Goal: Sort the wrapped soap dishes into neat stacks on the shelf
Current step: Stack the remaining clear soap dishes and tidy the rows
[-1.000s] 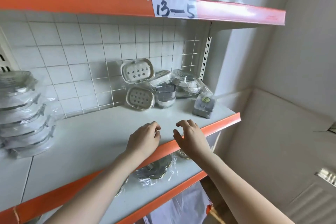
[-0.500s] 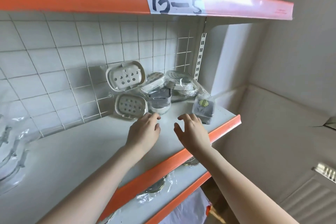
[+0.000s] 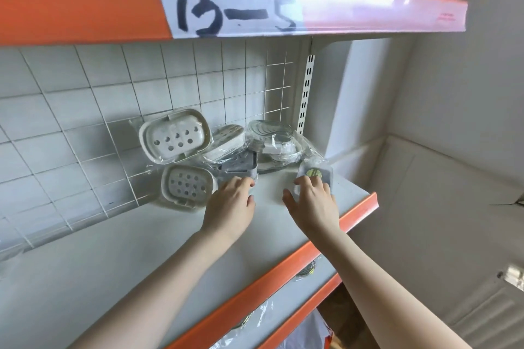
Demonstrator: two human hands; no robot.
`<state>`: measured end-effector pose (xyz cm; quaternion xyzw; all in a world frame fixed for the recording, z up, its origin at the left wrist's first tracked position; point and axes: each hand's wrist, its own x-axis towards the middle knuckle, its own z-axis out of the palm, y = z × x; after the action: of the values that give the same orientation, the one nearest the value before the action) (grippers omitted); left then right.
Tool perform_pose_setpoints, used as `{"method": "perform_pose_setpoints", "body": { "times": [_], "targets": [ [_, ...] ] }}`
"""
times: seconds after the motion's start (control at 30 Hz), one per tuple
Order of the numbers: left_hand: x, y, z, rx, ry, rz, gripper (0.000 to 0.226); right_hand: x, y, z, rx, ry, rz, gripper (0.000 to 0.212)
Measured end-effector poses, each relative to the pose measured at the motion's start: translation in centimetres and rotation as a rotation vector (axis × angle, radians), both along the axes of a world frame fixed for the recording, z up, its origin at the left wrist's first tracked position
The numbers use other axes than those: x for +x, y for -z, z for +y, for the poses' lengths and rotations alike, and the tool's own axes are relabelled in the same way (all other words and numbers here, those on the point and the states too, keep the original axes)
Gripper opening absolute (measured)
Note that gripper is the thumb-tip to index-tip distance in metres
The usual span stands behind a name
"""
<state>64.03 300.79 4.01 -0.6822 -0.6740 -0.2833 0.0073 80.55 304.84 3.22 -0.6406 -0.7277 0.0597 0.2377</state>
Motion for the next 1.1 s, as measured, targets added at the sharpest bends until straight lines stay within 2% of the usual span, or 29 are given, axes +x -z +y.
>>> {"method": "perform_pose_setpoints", "body": {
  "times": [0.43, 0.6, 1.1],
  "targets": [
    [5.3, -1.0, 6.8, 0.07, -0.056, 0.038, 0.027, 2.5, 0.4, 7.3, -0.164, -0.011, -0.074, 0.063],
    [6.0, -2.3, 10.3, 0.088, -0.073, 0.106, 0.029, 2.3, 1.6, 9.1, -0.155, -0.007, -0.068, 0.067],
    [2.8, -5.7, 19.7, -0.263, -0.063, 0.505, 0.067, 2.3, 4.0, 10.5, 0.004, -0.027, -0.009, 0.063]
  ]
}}
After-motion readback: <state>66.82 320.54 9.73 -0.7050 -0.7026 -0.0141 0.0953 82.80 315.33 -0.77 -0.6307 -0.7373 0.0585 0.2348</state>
